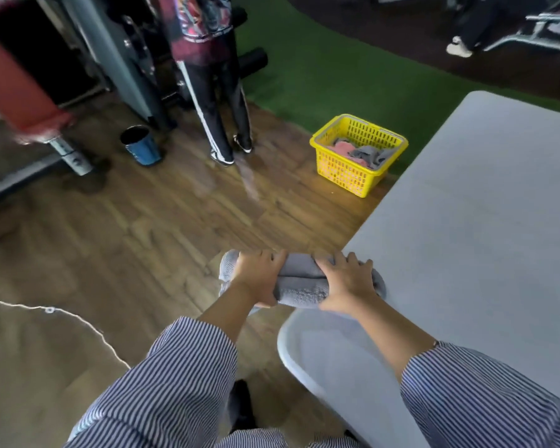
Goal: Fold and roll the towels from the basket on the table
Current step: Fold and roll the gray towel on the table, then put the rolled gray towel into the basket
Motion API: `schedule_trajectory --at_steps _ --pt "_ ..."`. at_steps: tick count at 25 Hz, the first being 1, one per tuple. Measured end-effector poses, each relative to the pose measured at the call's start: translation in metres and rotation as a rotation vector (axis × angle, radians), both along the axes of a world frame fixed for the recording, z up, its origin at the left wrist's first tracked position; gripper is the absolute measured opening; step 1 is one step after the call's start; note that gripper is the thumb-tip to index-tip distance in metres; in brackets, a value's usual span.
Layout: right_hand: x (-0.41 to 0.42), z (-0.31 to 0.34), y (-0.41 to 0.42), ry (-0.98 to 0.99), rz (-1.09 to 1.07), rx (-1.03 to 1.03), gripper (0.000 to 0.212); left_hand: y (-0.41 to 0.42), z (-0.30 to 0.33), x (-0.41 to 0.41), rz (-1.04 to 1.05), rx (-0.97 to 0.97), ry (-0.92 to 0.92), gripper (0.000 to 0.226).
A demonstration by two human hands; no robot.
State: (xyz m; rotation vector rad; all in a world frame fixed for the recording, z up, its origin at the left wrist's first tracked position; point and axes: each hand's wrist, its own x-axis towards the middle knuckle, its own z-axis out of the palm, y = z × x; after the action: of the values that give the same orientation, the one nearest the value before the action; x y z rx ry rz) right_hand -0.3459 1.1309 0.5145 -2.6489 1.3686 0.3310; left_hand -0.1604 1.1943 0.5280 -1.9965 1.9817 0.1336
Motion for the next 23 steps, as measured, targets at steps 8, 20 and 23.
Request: schedule_trajectory --at_steps 8,20,23 --pt "0.154 -0.002 -0.01 -0.009 0.07 -0.06 0.105 0.003 0.005 0.156 0.025 -0.053 -0.03 0.091" --pt "0.167 -0.027 -0.165 0.01 -0.248 -0.039 0.101 -0.213 -0.017 0.185 -0.279 0.025 0.001 0.092" --pt "0.175 -0.033 -0.226 0.007 -0.292 0.013 0.102 -0.284 -0.02 0.194 -0.306 0.067 -0.009 0.091"
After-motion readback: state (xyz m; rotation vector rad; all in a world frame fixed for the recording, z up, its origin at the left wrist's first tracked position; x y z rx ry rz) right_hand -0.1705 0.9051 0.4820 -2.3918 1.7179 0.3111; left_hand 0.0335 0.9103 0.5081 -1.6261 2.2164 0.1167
